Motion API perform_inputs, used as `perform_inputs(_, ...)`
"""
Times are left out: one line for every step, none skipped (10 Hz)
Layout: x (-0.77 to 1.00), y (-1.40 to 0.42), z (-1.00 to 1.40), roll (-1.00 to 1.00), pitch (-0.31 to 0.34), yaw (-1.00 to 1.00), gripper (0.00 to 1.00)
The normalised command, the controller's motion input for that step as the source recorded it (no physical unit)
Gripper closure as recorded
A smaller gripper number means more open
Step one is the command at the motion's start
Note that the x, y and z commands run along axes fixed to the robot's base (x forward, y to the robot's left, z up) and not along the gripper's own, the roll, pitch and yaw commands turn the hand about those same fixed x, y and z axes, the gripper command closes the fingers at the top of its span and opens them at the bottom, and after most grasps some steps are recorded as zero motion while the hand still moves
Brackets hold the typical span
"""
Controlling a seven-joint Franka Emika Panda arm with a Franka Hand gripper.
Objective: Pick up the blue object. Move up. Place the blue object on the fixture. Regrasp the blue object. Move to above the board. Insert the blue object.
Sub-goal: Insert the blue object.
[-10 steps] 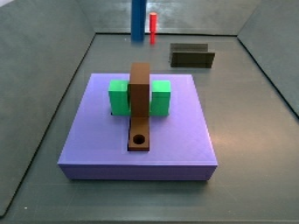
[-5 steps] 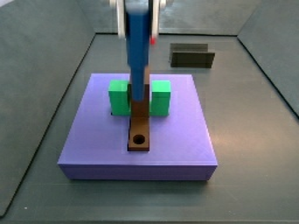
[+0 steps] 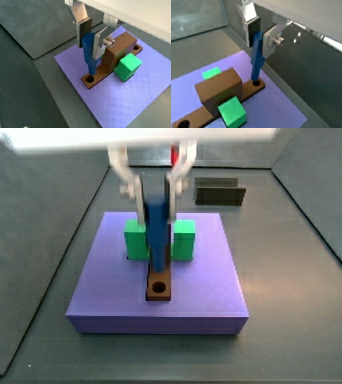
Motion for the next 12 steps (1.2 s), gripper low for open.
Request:
perform_inputs(0.00, -0.10, -0.40, 0.10, 0.026, -0.05, 1.00)
perform_inputs(0.00, -0.08, -0.32, 0.00, 0.010, -0.01, 1.00)
perform_inputs(0.05, -0.12, -0.26, 0.00, 0.016, 0.00, 1.00)
perform_inputs(0.07, -0.15, -0.22, -0.01, 0.004, 0.00, 1.00)
perform_inputs(0.13, -0.16, -0.17, -0.03, 0.003, 0.00, 1.00)
perform_inputs(0.14, -0.05, -0.30, 0.00, 0.000, 0.00, 1.00)
perform_inputs(0.14, 0.00, -0.36, 0.00, 0.000, 0.00, 1.00)
perform_inputs(0.24, 0.00, -0.35, 0.02, 0.006, 0.00, 1.00)
perform_inputs(0.30, 0.00, -0.31, 0.02, 0.034, 0.00, 1.00)
perform_inputs(0.20, 0.00, -0.32, 0.01, 0.019, 0.00, 1.00)
perform_inputs(0.15, 0.00, -0.37, 0.02, 0.010, 0.00, 1.00)
perform_inputs(0.05, 0.09, -0.47, 0.00, 0.000, 0.00, 1.00)
